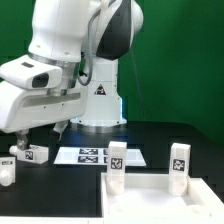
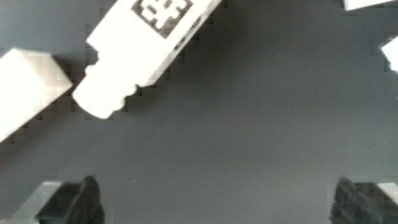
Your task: Assemble square table
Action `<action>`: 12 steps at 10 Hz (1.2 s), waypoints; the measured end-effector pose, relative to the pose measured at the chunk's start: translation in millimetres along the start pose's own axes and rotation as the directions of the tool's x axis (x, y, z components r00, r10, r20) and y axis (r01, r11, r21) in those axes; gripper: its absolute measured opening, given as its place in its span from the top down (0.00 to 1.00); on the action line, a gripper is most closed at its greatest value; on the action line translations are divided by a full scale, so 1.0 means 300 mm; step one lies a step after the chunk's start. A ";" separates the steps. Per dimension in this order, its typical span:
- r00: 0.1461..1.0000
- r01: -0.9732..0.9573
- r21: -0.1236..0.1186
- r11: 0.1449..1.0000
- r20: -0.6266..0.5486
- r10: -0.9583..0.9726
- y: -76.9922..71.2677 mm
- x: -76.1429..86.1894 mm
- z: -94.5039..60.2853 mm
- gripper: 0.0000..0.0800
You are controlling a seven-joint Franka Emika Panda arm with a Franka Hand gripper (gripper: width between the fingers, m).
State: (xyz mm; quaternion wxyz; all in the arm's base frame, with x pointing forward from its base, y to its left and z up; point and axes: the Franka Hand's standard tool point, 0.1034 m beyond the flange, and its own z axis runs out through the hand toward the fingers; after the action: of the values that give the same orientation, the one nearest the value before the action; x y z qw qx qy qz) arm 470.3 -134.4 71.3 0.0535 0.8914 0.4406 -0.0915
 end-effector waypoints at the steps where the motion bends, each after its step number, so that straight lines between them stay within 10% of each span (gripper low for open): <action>1: 1.000 0.001 0.000 1.000 0.000 -0.001 0.000 0.002 0.000 0.19; 4: 1.000 0.001 0.003 1.000 0.002 -0.001 -0.005 -0.002 0.005 0.19; 6: 1.000 -0.013 0.047 0.999 0.026 0.012 -0.095 -0.087 0.065 0.19; 12: 1.000 -0.011 0.038 0.999 0.003 0.011 -0.159 -0.136 0.095 0.19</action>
Offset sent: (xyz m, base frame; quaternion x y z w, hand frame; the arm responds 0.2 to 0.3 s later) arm 0.0000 0.0000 0.0000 0.0000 0.0000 0.0000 1.0000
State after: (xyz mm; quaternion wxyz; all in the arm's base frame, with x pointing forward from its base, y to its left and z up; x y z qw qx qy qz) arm 404.9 -142.1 51.2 0.0376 0.8946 0.4336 -0.1010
